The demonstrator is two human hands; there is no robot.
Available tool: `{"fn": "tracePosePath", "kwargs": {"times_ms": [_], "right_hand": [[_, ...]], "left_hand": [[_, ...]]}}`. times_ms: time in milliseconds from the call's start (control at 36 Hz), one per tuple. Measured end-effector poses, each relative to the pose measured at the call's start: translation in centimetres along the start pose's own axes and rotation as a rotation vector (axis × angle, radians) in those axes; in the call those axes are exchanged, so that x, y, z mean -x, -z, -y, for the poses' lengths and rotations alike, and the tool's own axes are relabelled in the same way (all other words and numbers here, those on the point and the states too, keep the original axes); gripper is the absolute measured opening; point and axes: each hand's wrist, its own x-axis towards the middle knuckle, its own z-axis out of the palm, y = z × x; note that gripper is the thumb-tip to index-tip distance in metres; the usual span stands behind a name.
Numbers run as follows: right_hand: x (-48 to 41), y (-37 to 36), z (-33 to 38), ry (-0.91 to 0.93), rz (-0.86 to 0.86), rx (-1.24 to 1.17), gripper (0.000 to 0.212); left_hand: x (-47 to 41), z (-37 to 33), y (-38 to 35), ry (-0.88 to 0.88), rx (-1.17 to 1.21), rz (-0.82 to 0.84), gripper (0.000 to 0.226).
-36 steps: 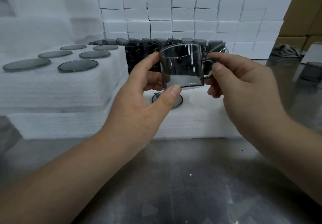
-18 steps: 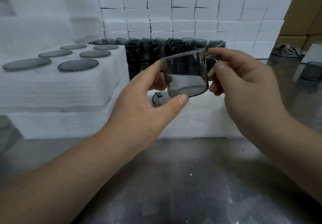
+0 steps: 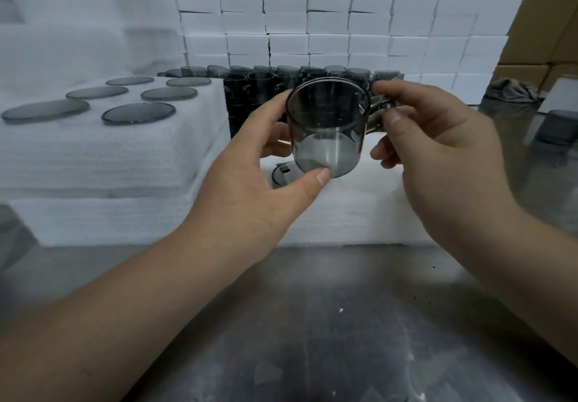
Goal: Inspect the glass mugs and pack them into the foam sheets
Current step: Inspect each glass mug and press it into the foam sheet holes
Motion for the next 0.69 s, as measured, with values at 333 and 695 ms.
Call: {"fn": "tracePosePath", "kwargs": {"times_ms": [333,695], "right_hand": [[-0.01,0.05,0.06,0.014,0.013,0.028,0.031],[0.08,-0.08,0.00,0.039,0.027,0.046,0.034]], "left_hand": [[0.20,-0.22,-0.33,0.012,-0.090,-0.023,0.056],[0.27,0.07,-0.18,-0.049,-0.054,0.009,0.059]]}}
